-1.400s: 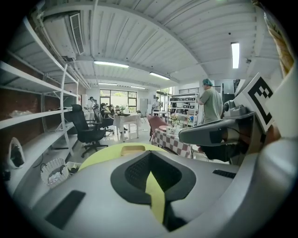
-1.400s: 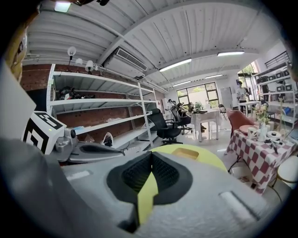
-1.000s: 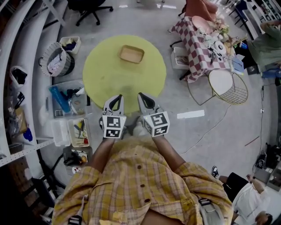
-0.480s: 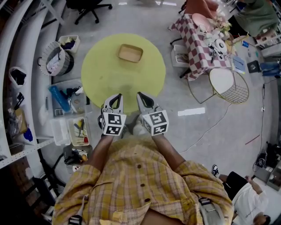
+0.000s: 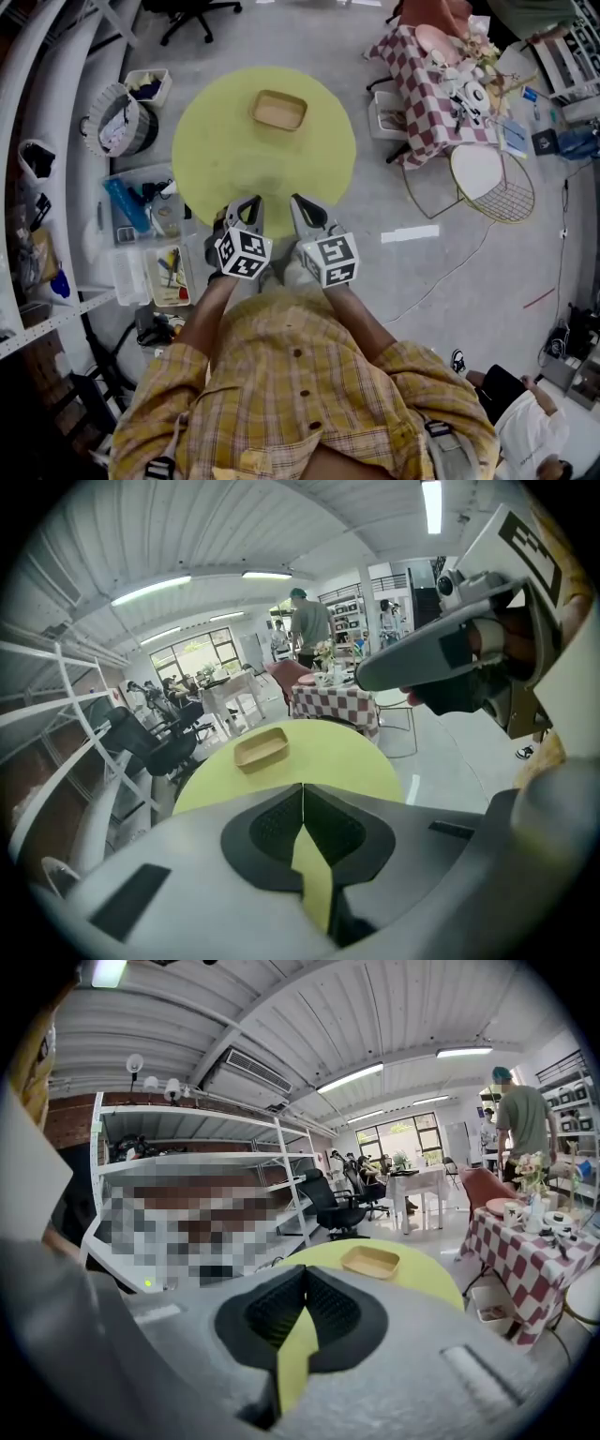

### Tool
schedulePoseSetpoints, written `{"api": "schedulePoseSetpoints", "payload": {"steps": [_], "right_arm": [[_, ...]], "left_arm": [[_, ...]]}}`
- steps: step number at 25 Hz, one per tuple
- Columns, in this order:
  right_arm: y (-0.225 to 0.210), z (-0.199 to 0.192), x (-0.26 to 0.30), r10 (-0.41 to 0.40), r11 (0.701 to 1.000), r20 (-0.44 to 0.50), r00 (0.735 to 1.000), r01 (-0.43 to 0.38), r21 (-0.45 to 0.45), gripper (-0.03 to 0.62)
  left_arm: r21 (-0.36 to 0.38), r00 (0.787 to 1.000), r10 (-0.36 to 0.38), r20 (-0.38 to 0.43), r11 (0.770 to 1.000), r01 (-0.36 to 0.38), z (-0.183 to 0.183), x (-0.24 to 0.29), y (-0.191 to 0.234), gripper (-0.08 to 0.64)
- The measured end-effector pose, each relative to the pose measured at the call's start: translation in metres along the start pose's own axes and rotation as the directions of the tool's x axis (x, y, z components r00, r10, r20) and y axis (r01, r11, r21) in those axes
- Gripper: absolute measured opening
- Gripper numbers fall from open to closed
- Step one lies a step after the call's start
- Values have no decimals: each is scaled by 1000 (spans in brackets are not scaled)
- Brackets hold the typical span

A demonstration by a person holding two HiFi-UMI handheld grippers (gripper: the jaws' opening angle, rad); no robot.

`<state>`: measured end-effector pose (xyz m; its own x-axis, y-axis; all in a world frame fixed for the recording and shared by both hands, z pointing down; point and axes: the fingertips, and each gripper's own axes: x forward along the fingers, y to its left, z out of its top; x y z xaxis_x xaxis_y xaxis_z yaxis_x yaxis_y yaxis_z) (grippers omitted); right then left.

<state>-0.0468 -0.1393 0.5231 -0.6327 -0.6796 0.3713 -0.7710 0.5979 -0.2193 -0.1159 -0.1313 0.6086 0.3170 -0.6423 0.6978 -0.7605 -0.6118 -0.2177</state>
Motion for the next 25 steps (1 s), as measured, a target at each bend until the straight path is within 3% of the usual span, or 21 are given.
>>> {"api": "schedulePoseSetpoints", "payload": {"steps": [4, 9, 13, 21, 25], "right_arm": [[-4, -1, 3, 0, 1000, -3, 1000, 0, 2, -2], [-5, -4, 8, -3, 1000, -12, 1000, 3, 12, -2], [-2, -4, 14, 8, 1000, -19, 1000, -8, 7, -2], [-5, -6, 15, -3, 1000, -37, 999, 3, 3, -2], [-13, -11, 15, -19, 1000, -34, 999, 19, 3, -2]], "left_arm": [[31, 998, -43, -45, 999, 44, -8, 11, -4, 6], [134, 993, -59, -102, 988, 73, -17, 25, -7, 7], [249, 988, -25, -155, 966, 64, -27, 34, -3, 6], [346, 975, -56, -216, 929, 130, -41, 51, -7, 8], [415, 970, -64, -233, 896, 159, -43, 62, -10, 8]]}}
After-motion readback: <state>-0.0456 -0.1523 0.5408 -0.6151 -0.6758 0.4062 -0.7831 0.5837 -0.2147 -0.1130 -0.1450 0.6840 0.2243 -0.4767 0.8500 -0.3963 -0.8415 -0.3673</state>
